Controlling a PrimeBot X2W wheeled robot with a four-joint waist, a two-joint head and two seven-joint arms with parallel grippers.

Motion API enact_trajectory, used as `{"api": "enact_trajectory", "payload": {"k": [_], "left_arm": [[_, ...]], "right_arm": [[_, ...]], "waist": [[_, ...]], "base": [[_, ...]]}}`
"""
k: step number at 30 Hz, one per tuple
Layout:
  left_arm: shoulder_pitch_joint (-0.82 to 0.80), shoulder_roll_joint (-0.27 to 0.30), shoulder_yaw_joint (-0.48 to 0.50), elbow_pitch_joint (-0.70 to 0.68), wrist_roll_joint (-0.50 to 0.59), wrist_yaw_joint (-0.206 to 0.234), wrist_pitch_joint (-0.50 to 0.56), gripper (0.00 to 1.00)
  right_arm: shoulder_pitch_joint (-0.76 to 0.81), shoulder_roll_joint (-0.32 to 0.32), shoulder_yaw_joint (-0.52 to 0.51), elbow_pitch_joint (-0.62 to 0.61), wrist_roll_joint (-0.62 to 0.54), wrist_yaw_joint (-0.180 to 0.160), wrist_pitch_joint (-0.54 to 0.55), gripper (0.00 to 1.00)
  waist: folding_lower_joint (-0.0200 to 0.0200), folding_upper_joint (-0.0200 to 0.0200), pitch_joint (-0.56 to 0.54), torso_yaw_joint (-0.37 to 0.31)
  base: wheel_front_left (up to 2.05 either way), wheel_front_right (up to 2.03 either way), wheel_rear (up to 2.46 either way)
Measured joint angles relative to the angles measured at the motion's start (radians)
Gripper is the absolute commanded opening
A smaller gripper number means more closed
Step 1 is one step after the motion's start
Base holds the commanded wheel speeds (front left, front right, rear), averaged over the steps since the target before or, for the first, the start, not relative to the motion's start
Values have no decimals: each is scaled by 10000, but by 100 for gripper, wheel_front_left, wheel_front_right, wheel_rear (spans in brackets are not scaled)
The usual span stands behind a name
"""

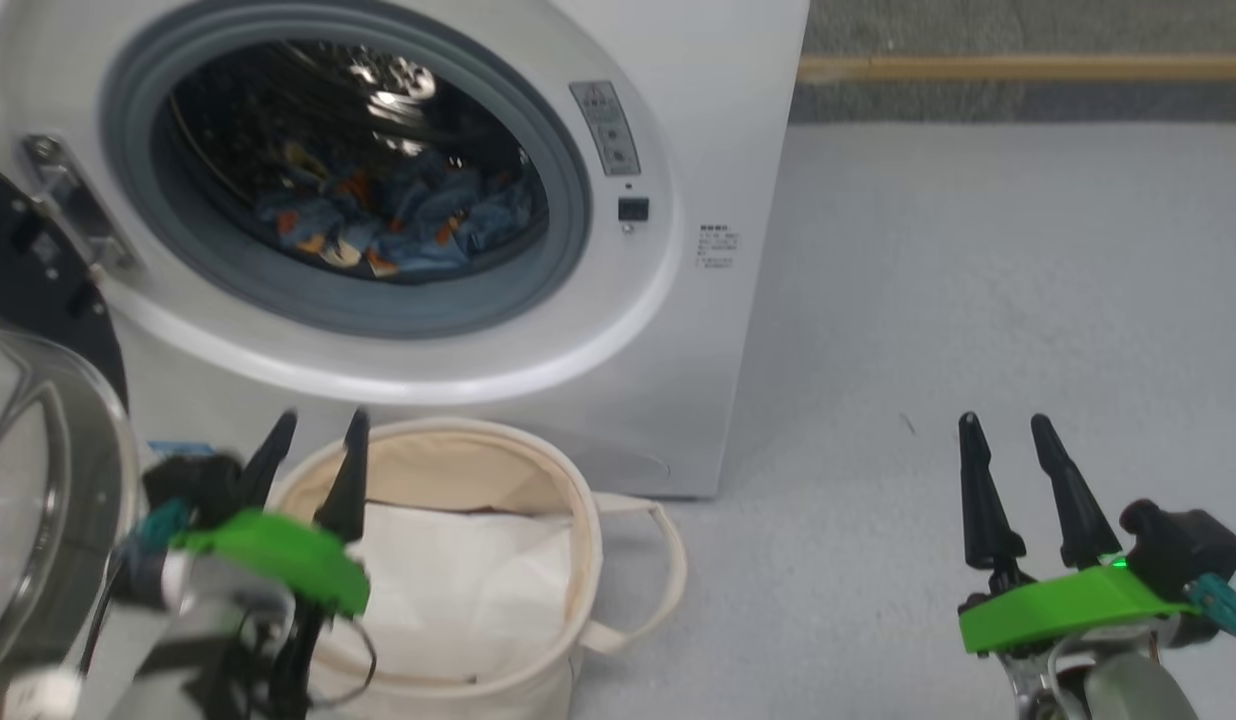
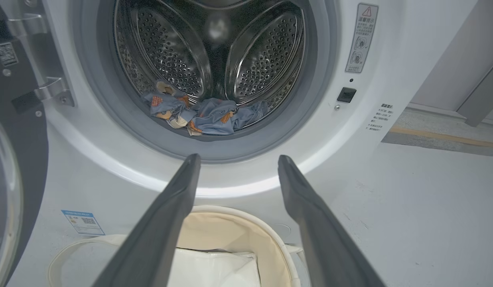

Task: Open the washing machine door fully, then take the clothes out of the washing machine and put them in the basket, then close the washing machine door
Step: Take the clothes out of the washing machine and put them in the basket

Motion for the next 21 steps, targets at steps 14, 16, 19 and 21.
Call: {"api": "enact_trajectory", "payload": {"k": [14,16,19,21], "left_arm": [[-4568,-639,-761,3239,736,27,1053,100],[-5267,-696,-794,3818,740,29,1425,100],[-6335,-809,-871,4518,848,46,1661,100],[-7057,-880,-947,4926,993,46,1712,100]], "right_arm": [[-1083,-36,54,-464,188,0,0,100],[-1265,-46,44,-546,272,0,-2,100],[-1536,-82,40,-656,276,0,-2,100],[-1723,-94,38,-729,351,0,-2,100]], "waist": [[1,0,1943,-436],[1,0,2273,-502],[1,0,2780,-580],[1,-1,3117,-631]], "base": [[0,0,0],[0,0,0],[0,0,0],[0,0,0]]}}
